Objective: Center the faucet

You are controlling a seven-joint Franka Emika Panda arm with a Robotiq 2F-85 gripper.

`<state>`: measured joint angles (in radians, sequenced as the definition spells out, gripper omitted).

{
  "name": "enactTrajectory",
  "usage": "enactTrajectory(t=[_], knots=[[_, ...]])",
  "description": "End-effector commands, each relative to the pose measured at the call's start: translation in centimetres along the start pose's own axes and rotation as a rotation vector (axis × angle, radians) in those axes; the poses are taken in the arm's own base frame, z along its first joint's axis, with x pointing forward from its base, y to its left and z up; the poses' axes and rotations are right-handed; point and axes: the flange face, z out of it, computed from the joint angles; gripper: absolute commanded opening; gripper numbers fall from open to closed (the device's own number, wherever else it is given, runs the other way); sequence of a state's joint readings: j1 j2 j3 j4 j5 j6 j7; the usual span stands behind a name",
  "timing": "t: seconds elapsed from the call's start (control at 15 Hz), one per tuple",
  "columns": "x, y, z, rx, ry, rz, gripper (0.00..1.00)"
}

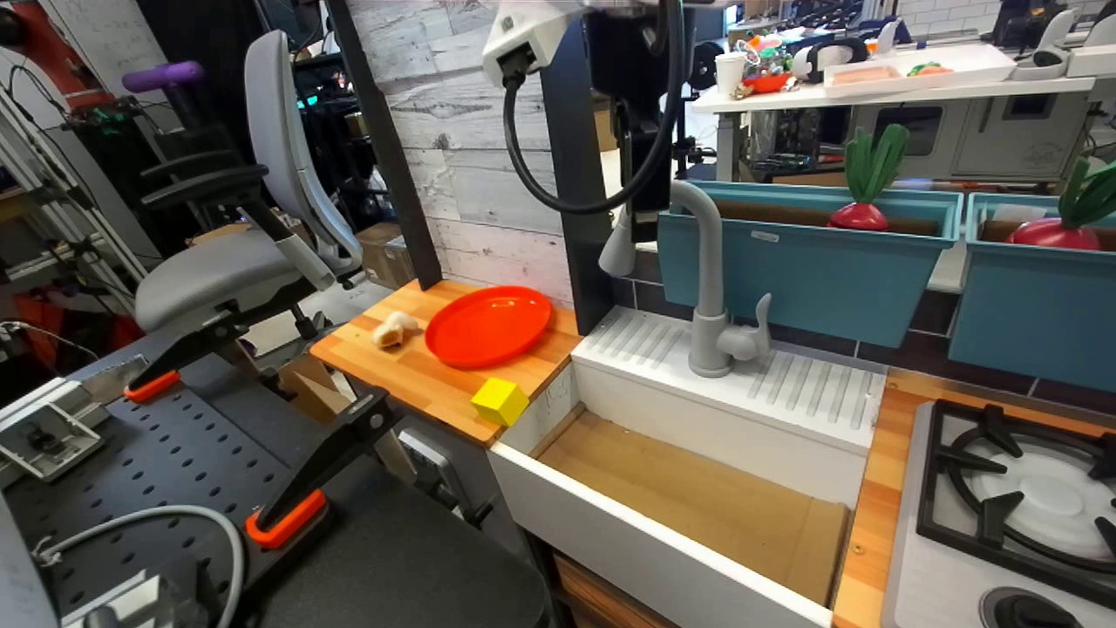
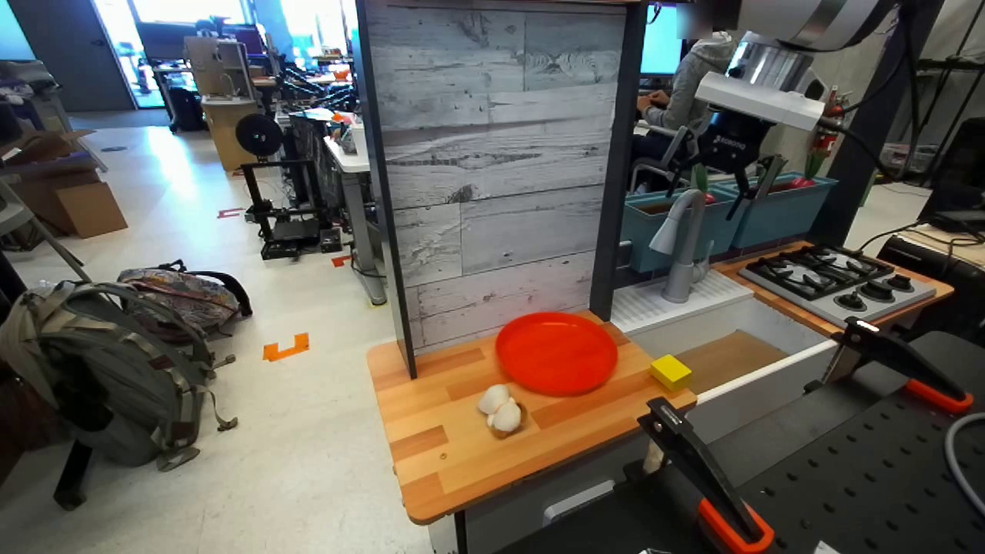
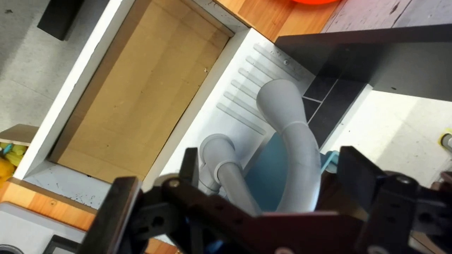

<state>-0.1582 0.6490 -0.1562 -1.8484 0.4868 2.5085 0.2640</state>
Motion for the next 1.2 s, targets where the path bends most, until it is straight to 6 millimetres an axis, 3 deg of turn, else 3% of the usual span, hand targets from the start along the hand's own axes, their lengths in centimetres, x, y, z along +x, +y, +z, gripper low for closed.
enactTrajectory(t=[0.0, 0.13, 0.27, 0.87, 0.93, 1.13], knots=[[0.9, -1.1, 1.3, -0.009, -0.030, 0.019, 1.00], [1.1, -1.6, 1.8, -0.009, -0.036, 0.022, 1.00], [1.1, -1.9, 2.2, -0.015, -0.034, 0.010, 0.74], [0.3, -0.8, 1.6, -0.040, -0.034, -0.077, 0.06], [0.3, -0.5, 1.4, -0.041, -0.036, -0.089, 0.03], [0.4, 0.8, 0.7, -0.038, -0.055, -0.137, 0.06]])
